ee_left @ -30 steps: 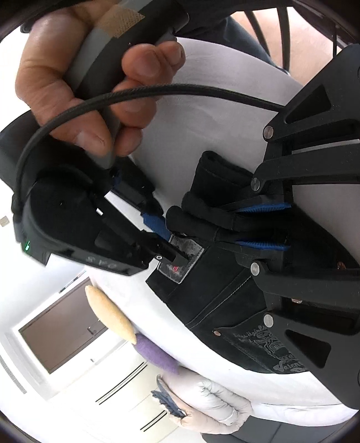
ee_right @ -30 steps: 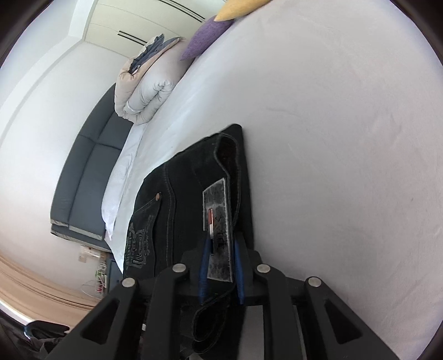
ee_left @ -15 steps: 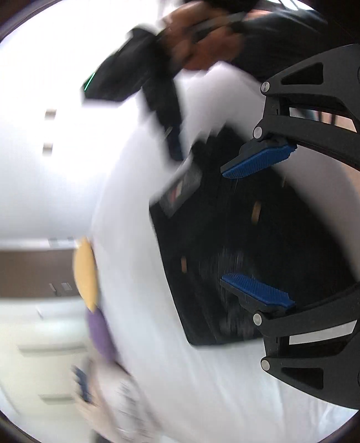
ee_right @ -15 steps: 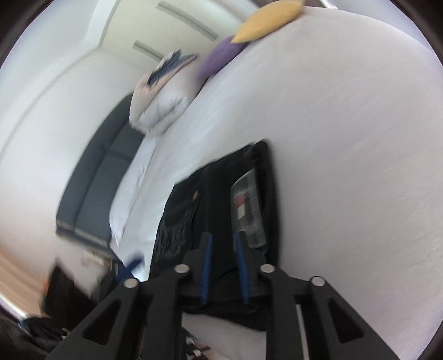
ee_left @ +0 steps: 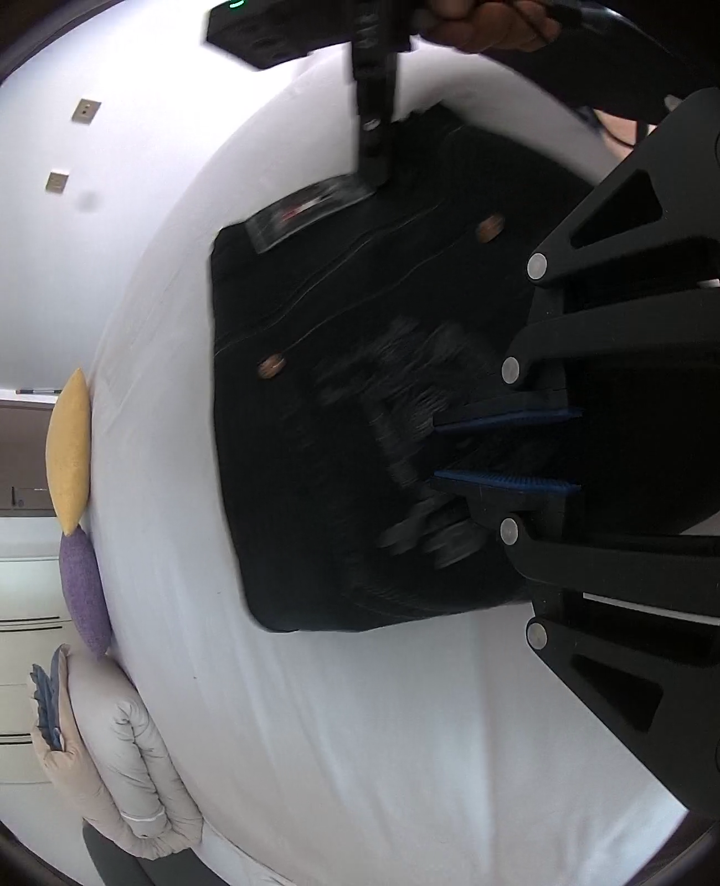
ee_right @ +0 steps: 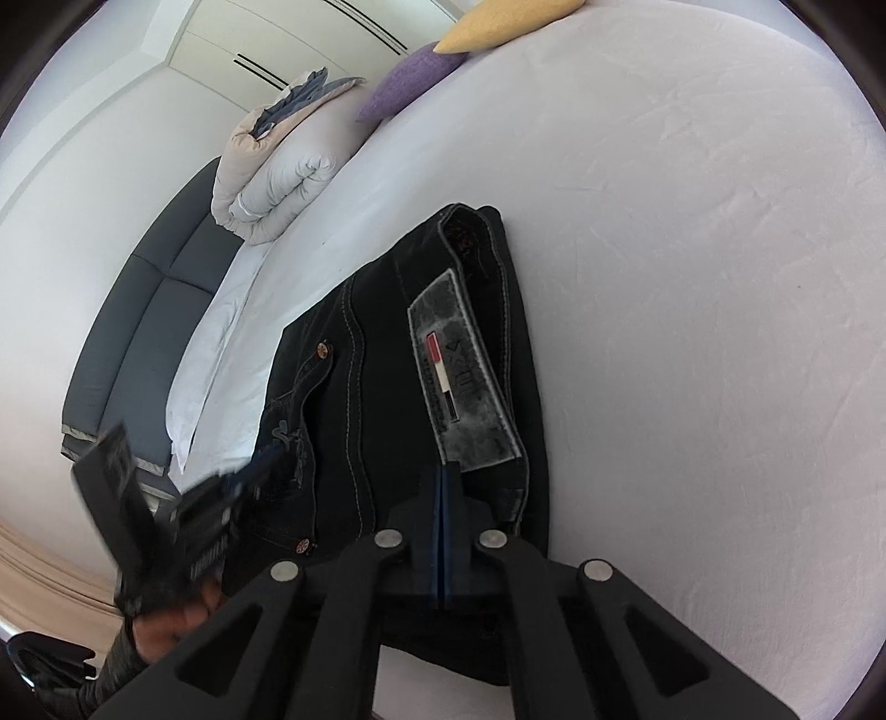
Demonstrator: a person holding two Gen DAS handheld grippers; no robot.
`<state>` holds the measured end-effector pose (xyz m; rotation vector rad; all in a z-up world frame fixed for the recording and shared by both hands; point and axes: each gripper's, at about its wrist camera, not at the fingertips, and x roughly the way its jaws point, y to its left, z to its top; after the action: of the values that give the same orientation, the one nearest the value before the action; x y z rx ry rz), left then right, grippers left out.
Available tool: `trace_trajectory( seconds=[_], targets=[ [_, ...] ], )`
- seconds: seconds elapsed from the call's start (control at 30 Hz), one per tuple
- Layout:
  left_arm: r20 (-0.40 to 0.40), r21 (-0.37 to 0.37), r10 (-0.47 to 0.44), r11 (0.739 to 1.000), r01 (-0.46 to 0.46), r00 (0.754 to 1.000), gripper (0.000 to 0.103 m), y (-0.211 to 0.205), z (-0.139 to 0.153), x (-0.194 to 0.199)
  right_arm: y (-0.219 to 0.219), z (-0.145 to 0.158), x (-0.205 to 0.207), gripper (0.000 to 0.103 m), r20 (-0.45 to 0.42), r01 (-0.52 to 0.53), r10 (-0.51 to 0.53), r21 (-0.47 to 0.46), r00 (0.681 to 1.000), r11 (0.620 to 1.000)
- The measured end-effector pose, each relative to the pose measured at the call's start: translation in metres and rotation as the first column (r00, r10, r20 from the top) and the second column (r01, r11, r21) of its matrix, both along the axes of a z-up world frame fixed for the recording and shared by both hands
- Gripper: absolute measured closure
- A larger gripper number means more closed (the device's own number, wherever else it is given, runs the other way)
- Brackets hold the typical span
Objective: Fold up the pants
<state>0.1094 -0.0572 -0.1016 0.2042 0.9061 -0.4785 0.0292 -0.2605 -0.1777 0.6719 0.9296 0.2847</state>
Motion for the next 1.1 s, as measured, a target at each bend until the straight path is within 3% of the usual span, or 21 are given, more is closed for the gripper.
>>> trace_trajectory(
  seconds=[0.17,0.37,0.53,0.73,0.83,0.87,0.9,0.97,1.03,1.1],
  targets=[
    [0.01,0.011,-0.003,1.0,0.003,1.0,0.089,-0.006,-0.007,-0.026,0.004,0.011,-0.024,0.102,0.02,0.01,-0.009,-0.044,1.0,0.999],
    [0.026,0.027,0.009,1.0,-0.01,1.0,0.089,-0.016,-0.003,-0.06,0.017,0.021,-0.057,0.077,0.081,-0.011,0.019,-0.099,0.996,0.995],
    [0.02,0.018,0.007,1.0,-0.008,1.0,0.089,-0.016,0.0,-0.065,0.013,0.004,-0.062,0.079,0.099,-0.001,0.008,-0.069,0.995,0.998],
    [0.02,0.005,0.018,1.0,-0.018,1.0,0.089,-0.014,0.004,-0.068,0.012,0.007,-0.066,0.078,0.108,-0.004,0.012,-0.074,0.994,0.997],
    [-0.001,-0.096,0.048,0.994,-0.048,0.999,0.089,0.004,0.017,-0.071,0.004,0.017,-0.071,0.058,0.136,0.003,0.0,-0.026,0.991,1.0],
    [-0.005,-0.143,0.063,0.988,-0.063,0.998,0.089,0.014,0.022,-0.073,-0.001,0.022,-0.072,0.045,0.149,0.022,-0.018,-0.025,0.989,0.999],
    [-0.007,-0.183,0.082,0.98,-0.082,0.997,0.088,0.024,0.027,-0.074,-0.006,0.026,-0.072,0.038,0.163,0.039,-0.034,-0.026,0.986,0.999],
    [-0.032,-0.236,0.122,0.963,-0.126,0.992,0.079,0.043,0.031,-0.069,-0.017,0.032,-0.067,0.037,0.181,0.053,-0.049,-0.015,0.982,0.999],
    [-0.093,-0.286,0.152,0.943,-0.173,0.984,0.025,0.059,0.026,-0.055,-0.027,0.032,-0.056,0.036,0.163,0.055,-0.055,0.007,0.985,0.998],
    [-0.139,-0.352,0.173,0.912,-0.212,0.975,0.021,0.072,0.02,-0.045,-0.036,0.026,-0.039,0.036,0.11,0.054,-0.056,0.026,0.992,0.998]
  ],
)
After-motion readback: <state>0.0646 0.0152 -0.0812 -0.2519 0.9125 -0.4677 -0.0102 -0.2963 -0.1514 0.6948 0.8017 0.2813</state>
